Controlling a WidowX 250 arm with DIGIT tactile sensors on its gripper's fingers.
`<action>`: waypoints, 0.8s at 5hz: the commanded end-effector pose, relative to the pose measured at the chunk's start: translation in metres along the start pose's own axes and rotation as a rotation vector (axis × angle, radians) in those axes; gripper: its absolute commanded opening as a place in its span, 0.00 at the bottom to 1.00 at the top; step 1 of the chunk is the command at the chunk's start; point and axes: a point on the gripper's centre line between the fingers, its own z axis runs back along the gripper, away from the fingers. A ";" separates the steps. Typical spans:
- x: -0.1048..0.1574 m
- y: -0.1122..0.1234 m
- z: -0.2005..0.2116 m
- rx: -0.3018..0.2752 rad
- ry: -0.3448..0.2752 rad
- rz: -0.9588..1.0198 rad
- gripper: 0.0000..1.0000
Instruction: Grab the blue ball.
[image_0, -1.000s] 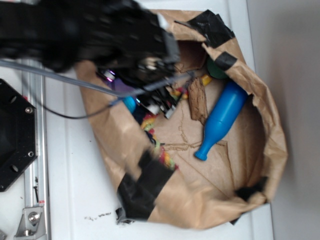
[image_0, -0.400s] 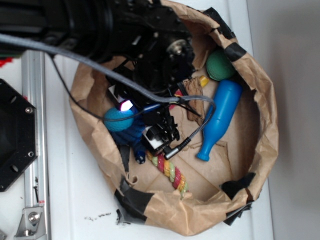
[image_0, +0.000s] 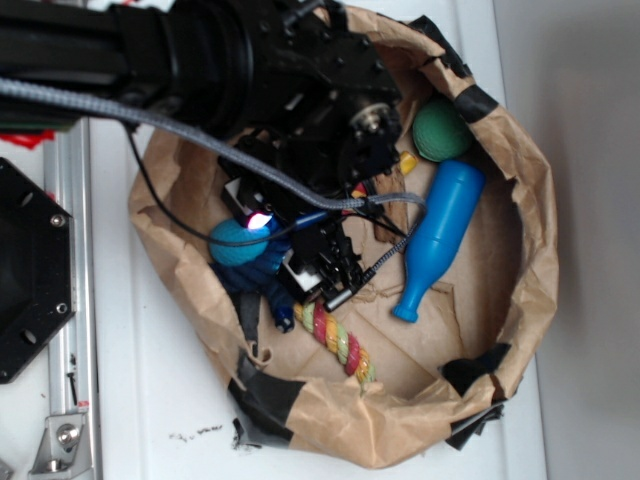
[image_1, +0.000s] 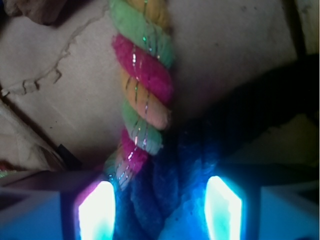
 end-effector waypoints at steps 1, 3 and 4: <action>-0.014 -0.004 0.009 0.049 -0.030 -0.060 0.00; -0.026 -0.052 0.106 0.014 -0.403 -0.281 0.00; -0.033 -0.059 0.127 -0.009 -0.401 -0.311 0.00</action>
